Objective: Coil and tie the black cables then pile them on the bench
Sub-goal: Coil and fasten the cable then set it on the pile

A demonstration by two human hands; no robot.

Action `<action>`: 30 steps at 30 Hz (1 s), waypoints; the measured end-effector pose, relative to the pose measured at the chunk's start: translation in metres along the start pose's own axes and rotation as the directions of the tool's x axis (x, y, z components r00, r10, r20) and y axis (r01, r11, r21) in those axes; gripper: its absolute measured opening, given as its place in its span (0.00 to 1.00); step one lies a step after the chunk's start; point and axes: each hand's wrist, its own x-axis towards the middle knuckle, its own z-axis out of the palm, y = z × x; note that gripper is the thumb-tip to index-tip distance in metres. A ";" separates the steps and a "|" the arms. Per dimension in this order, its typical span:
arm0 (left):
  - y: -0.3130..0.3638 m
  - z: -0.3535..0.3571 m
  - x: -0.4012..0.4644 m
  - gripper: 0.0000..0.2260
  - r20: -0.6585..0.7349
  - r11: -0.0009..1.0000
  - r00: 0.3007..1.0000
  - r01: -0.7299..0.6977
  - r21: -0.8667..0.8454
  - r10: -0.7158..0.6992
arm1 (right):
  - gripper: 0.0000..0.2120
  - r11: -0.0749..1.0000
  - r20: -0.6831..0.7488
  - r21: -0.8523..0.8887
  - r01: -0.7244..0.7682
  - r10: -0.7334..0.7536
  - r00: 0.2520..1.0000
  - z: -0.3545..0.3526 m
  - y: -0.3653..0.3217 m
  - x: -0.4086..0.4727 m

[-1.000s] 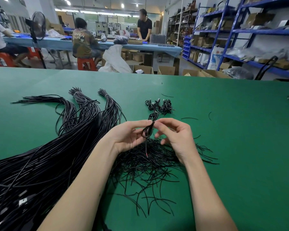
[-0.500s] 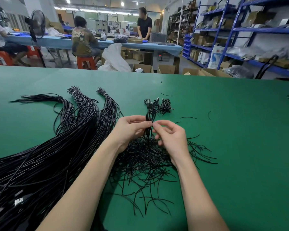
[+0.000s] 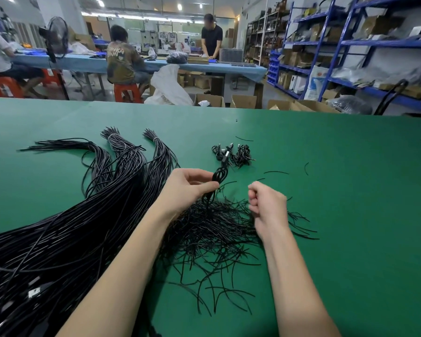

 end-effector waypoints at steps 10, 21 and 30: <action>-0.002 0.011 0.004 0.07 -0.066 0.964 0.997 0.029 -0.264 -0.048 | 0.03 0.853 0.184 -0.281 0.440 -0.402 0.897 0.018 0.013 -0.007; -0.002 0.018 0.005 0.06 -0.179 0.924 0.981 -0.001 -0.382 -0.073 | 0.09 0.639 0.240 -0.417 0.647 -0.609 0.756 0.029 0.021 -0.014; -0.005 0.017 0.005 0.07 -0.161 0.981 0.987 -0.050 -0.186 0.020 | 0.10 0.877 0.137 -0.325 0.354 -0.327 0.935 0.031 0.018 0.005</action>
